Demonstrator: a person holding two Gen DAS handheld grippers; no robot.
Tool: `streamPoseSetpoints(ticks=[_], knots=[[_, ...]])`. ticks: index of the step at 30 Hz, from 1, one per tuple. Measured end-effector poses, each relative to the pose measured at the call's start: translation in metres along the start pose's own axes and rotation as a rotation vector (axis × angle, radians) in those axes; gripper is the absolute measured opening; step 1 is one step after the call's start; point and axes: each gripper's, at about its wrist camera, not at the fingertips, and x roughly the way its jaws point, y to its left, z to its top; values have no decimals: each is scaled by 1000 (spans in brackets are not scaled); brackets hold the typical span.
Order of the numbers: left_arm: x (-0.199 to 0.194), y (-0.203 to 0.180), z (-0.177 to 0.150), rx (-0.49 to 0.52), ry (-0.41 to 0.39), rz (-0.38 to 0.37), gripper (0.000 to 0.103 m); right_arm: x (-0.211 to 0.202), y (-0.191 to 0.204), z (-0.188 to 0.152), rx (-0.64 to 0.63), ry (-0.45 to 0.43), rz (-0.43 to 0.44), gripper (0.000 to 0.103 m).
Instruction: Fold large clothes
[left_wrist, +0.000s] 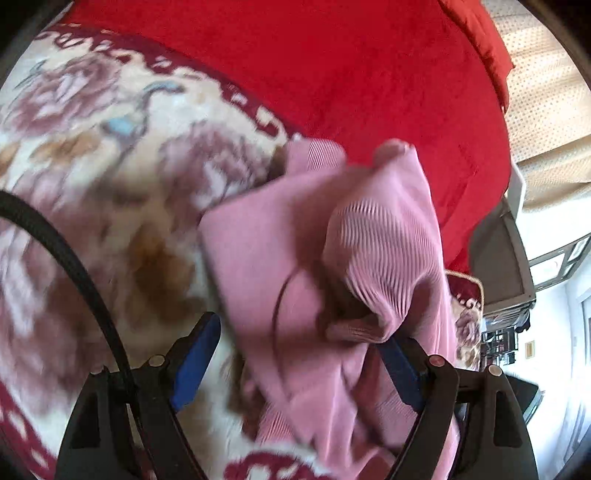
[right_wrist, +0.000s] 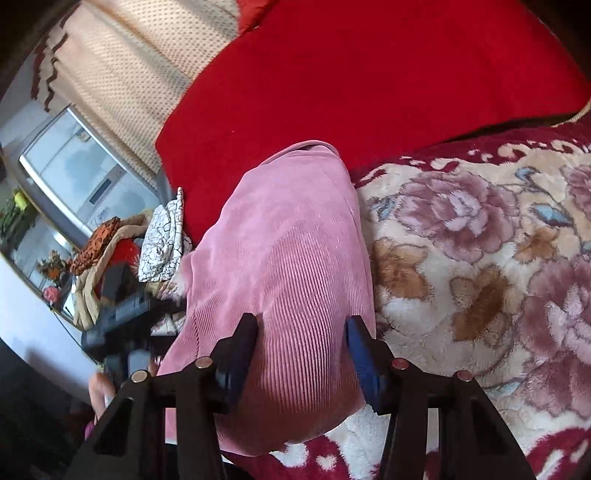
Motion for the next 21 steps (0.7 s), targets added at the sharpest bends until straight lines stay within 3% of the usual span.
streamPoseSetpoints(ticks=[6, 14, 17, 21], knots=[[17, -22, 24, 65, 10, -32, 80, -5, -3, -9, -56, -9, 39, 53], [2, -5, 20, -35, 28, -131, 82, -7, -19, -13, -28, -40, 123, 53], [2, 8, 16, -100, 45, -177, 83, -6, -18, -15, -41, -47, 129, 53], [-5, 4, 14, -92, 31, -226, 84, -5, -15, -17, -79, -61, 115, 53]])
